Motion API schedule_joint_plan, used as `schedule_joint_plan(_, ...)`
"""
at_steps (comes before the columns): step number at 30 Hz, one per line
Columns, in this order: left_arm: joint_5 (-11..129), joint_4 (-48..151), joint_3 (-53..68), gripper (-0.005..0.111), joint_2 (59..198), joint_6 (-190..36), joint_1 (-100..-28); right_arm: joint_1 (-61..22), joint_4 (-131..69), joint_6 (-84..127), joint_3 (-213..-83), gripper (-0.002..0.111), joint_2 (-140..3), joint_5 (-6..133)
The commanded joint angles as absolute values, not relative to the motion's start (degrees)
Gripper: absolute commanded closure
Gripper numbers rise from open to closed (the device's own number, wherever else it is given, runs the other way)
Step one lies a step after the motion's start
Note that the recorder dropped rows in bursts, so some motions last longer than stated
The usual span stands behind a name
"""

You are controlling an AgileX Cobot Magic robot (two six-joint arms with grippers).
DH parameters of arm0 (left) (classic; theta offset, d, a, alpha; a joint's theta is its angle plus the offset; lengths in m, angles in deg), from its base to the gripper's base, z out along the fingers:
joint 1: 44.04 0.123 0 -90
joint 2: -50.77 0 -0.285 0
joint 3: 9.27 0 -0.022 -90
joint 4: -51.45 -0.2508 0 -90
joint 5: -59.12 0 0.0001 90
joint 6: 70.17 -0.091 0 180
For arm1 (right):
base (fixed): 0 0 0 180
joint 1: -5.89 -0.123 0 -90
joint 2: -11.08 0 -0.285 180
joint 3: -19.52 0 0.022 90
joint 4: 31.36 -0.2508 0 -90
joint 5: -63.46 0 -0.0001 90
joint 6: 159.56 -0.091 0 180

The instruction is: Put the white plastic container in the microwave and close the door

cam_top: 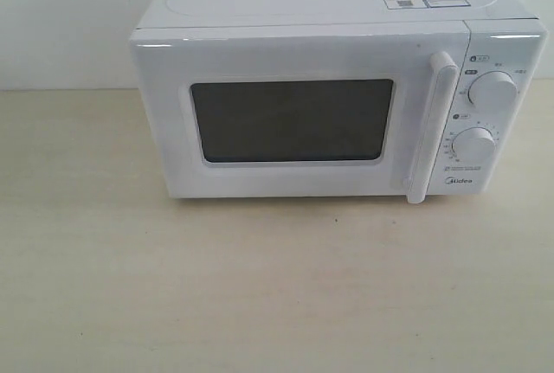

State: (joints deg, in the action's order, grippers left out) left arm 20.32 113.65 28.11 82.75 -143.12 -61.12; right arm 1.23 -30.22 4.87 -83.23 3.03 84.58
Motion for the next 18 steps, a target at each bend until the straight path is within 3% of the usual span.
schedule_joint_plan(1, 25.7, 103.7, 27.5, 0.103, 81.3, -144.1, -61.3, 1.4, -29.4, 4.9, -83.3, 0.109, 3.3, 84.6)
schedule_joint_plan(8, 34.2, 74.5, 27.1, 0.103, 73.1, -111.8, -60.3, 1.4, -29.4, 4.9, -83.3, 0.109, 3.3, 84.6)
schedule_joint_plan(15, 12.6, 30.7, 27.4, 0.103, 62.5, -42.0, -59.6, 1.4, -29.4, 4.9, -83.3, 0.109, 3.3, 84.6)
schedule_joint_plan(18, 11.8, 29.3, 29.8, 0.103, 58.6, -34.7, -58.1, 1.4, -29.4, 4.9, -83.3, 0.109, 3.3, 84.6)
